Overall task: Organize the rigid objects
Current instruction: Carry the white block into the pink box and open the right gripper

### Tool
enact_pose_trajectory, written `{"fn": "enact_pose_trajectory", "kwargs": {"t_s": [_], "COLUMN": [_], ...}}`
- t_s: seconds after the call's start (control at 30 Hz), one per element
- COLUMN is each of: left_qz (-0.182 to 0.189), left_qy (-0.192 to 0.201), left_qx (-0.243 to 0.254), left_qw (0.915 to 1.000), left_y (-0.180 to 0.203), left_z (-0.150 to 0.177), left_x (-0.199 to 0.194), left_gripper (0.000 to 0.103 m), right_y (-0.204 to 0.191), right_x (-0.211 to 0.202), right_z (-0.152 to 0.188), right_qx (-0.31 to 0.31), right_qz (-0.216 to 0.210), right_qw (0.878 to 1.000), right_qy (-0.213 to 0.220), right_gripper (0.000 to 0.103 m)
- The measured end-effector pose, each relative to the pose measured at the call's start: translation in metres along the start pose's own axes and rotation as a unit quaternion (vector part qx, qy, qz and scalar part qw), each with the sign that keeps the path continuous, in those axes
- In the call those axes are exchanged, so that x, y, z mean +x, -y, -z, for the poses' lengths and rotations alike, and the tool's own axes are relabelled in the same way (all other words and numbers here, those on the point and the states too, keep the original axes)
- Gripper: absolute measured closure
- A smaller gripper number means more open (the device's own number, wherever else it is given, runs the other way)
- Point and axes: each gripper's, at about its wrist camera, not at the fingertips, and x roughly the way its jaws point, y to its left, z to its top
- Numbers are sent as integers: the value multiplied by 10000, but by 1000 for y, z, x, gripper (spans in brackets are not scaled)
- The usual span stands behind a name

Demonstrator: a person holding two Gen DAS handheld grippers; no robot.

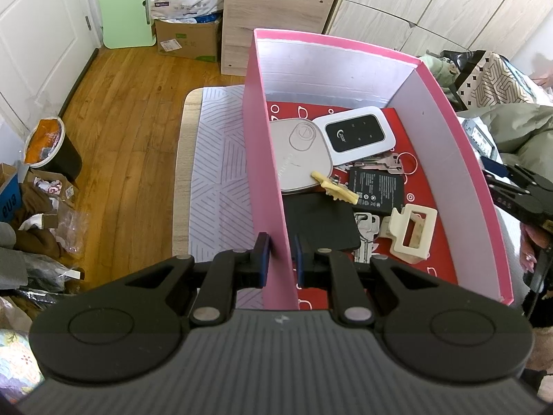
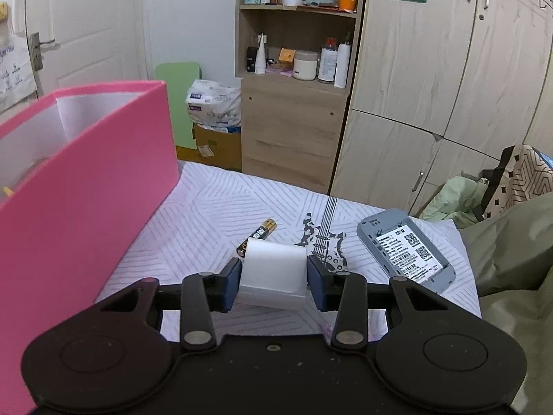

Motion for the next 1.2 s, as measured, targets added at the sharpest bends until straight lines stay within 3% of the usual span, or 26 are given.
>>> {"fn": "enact_pose_trajectory", "kwargs": {"t_s": [0.27,0.4,0.57,0.73,0.87,0.97,1.2], "left_qz": [-19,5,18,44,77,78,110], "left_qy": [20,29,29,52,57,54,58], "left_qx": [92,45,24,8,-11,1,-34], "left_qw": [10000,10000,10000,10000,10000,10000,9999], "left_y": [1,0,-1,-2,-3,-3,-3], "left_z": [1,1,0,1,1,1,1], "left_x": [-1,-1,-1,-1,-1,0,0], "left_gripper": [90,90,90,90,90,90,90], "right_y": [-13,-21,-50,-93,-134,-157,-185], "right_x": [-41,-67,-88,-82,-61,-43,-10], "right_z": [-15,-34,-58,-74,-73,-71,-66], "right_qx": [40,188,-76,-451,-731,-829,-1134], "right_qz": [-566,-1282,-2215,-3152,-3555,-3673,-3432], "right_qw": [9980,9902,9729,9479,9298,9199,9162], "right_qy": [294,526,656,109,-609,-1094,-1731], "right_gripper": [57,57,57,57,57,57,56]}}
